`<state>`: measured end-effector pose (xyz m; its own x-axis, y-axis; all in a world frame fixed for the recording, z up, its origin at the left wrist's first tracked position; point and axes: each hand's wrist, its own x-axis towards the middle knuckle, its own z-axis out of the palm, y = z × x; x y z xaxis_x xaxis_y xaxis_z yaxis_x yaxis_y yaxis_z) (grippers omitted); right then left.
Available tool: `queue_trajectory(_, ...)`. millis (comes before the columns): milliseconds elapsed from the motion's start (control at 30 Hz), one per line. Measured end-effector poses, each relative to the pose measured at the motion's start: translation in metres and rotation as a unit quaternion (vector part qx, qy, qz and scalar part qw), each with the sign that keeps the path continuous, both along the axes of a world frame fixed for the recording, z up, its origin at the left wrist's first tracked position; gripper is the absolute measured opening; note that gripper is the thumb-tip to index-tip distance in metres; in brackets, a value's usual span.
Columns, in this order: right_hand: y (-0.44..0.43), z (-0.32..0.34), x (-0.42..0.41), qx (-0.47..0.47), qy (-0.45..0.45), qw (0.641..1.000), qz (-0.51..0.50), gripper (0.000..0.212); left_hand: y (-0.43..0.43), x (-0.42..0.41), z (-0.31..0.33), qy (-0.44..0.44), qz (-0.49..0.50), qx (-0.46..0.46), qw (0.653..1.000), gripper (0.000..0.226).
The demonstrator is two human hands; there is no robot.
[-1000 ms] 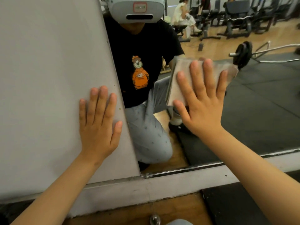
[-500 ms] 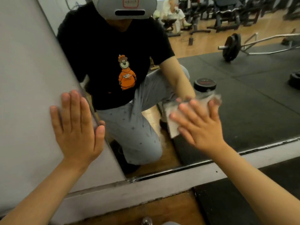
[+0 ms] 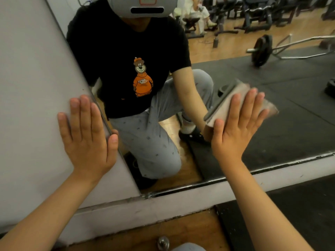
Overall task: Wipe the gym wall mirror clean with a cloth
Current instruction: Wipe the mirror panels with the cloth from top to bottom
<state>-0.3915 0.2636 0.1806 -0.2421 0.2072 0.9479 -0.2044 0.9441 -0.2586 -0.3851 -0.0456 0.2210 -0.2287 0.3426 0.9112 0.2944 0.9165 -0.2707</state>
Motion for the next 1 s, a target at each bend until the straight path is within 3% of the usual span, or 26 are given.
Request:
queue_trajectory(133, -0.012, -0.076, 0.010, -0.113, -0.066, 0.991, 0.009, 0.059, 0.000, 0.000, 0.000, 0.004, 0.005, 0.000, 1.000, 0.067)
queue_trajectory(233, -0.033, -0.123, 0.024, -0.271, -0.131, 0.953, 0.029, 0.058, 0.000, -0.001, -0.002, 0.005, 0.003, -0.002, 1.000, 0.066)
queue_trajectory(333, -0.055, -0.126, 0.024, -0.390, -0.132, 0.910, 0.045, 0.061, -0.001, -0.001, -0.003, 0.009, 0.007, -0.007, 1.000, 0.066)
queue_trajectory(500, -0.078, -0.094, 0.018, -0.457, -0.090, 0.884, 0.047, 0.066, -0.003, 0.000, -0.003, 0.011, 0.010, -0.005, 1.000, 0.066)
queue_trajectory(600, -0.106, -0.073, 0.020, -0.340, -0.084, 0.935, 0.057, 0.066, -0.003, 0.000, -0.004, 0.013, 0.008, -0.003, 1.000, 0.066)
queue_trajectory(667, -0.134, -0.059, 0.021, -0.181, -0.088, 0.977, 0.077, 0.062, -0.003, 0.001, -0.002, 0.015, 0.007, -0.003, 1.000, 0.065)
queue_trajectory(733, -0.160, -0.060, 0.023, -0.014, -0.077, 0.991, 0.105, 0.062, -0.003, 0.002, -0.001, 0.011, 0.003, -0.005, 1.000, 0.065)
queue_trajectory(800, -0.175, -0.075, 0.025, 0.121, -0.056, 0.984, 0.122, 0.064, -0.004, 0.003, -0.001, 0.004, -0.003, -0.008, 1.000, 0.066)
queue_trajectory(900, -0.172, -0.090, 0.023, 0.223, -0.039, 0.965, 0.130, 0.061, -0.006, 0.004, -0.001, -0.002, 0.004, -0.011, 1.000, 0.067)
queue_trajectory(1000, -0.153, -0.108, 0.023, 0.355, -0.043, 0.924, 0.136, 0.067, -0.007, 0.005, -0.001, -0.004, 0.001, -0.008, 1.000, 0.067)
